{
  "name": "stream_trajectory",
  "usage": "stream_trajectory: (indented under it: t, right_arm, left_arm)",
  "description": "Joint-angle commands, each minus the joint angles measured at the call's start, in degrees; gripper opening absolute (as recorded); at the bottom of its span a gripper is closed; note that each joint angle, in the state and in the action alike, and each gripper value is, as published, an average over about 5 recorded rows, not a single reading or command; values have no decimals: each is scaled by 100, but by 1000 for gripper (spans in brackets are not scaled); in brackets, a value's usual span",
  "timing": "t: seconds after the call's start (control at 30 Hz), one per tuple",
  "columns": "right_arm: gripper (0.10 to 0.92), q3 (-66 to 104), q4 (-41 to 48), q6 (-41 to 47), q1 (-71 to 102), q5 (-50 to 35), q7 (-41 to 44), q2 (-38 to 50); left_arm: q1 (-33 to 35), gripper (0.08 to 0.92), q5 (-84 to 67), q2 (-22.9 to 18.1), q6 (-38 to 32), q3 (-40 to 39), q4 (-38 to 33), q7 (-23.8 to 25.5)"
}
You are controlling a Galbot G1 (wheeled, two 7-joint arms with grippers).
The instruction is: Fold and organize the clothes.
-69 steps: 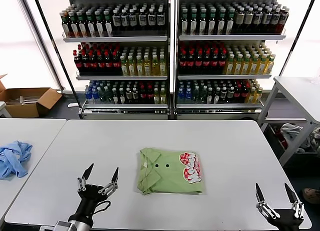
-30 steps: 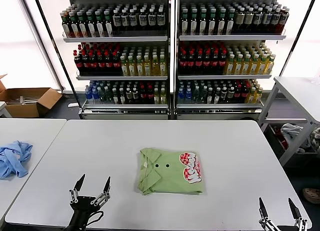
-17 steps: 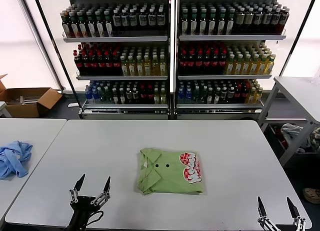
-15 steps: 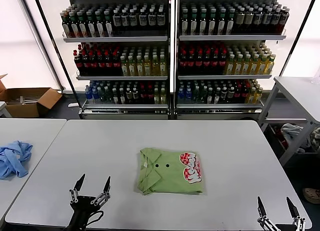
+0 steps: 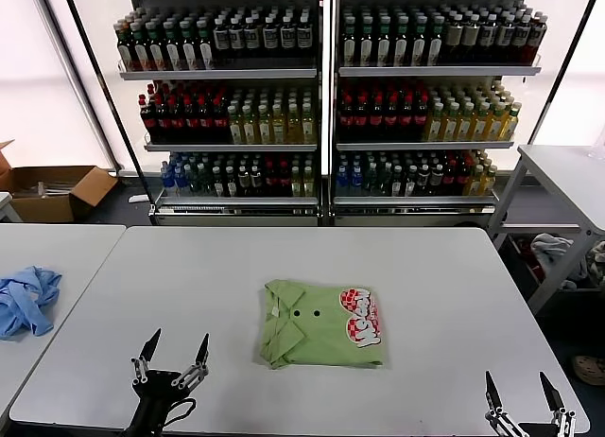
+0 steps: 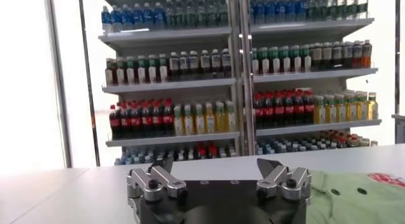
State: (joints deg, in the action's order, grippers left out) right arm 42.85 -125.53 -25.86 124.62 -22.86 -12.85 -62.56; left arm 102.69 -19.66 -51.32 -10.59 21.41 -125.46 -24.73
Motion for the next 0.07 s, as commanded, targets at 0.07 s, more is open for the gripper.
stream_trajectory:
  t: [0.07]
  right_arm:
    - [823, -5, 9, 14, -14, 11, -10, 3]
  left_arm:
    - [7, 823, 5, -5, -3, -5, 5, 0]
